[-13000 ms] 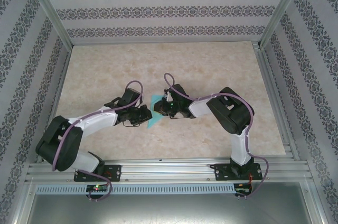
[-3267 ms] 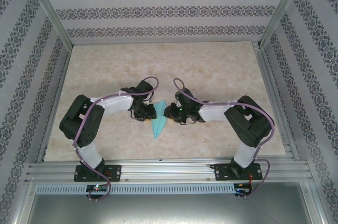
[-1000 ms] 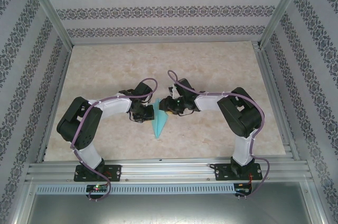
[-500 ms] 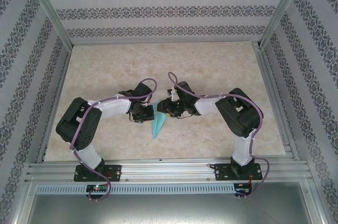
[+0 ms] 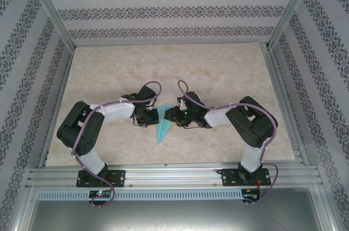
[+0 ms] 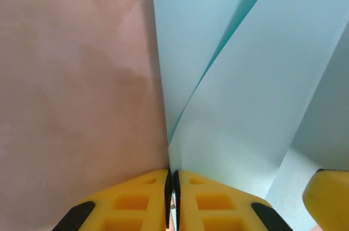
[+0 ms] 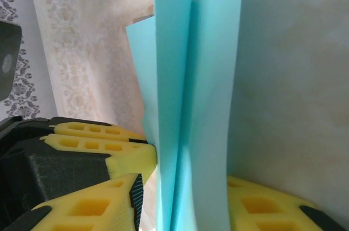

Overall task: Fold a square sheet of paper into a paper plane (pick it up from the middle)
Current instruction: Turn over the paper at the center of the table.

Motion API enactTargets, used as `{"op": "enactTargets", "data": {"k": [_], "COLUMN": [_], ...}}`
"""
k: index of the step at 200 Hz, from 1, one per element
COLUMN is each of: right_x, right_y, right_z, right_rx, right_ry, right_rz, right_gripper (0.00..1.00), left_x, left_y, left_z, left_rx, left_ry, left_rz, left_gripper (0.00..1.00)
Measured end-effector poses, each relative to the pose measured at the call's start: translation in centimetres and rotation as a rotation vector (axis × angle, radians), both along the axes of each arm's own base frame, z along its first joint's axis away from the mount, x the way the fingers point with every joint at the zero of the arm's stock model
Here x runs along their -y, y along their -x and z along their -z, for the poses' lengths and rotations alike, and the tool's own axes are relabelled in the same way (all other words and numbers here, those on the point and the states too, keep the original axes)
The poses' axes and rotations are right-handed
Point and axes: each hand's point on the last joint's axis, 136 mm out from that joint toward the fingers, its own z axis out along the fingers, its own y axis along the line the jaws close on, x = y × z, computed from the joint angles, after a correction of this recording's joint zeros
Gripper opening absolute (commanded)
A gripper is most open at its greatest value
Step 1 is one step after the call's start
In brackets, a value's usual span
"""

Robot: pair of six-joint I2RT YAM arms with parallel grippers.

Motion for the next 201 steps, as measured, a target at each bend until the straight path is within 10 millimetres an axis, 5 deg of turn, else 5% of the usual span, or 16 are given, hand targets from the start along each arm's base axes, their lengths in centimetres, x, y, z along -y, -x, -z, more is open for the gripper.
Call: {"op": "enactTargets", "data": {"k": [112, 137, 201], "right_x": [-2.4, -2.7, -0.7], "right_y": [-0.4, -0.5, 0.0], "right_z": [0.1, -0.1, -0.2], "right_rx": [0.012, 0.022, 0.058], "right_ry": [0.017, 0.032, 0.170], "right_rz": [-0.017, -0.036, -0.066], "right_gripper": [0.28, 0.15, 0.07], "left_x": [-0.4, -0.4, -1.6], "left_y": [0.6, 0.5, 0.8], "left_z": [-0.3, -0.5, -3.9], "left_rx": [0.006, 0.009, 0.121], "left_ry": [0.003, 0.007, 0.035], "left_rz": [-0.008, -0.015, -0.079], "left_gripper": [0.16, 0.16, 0.28]}}
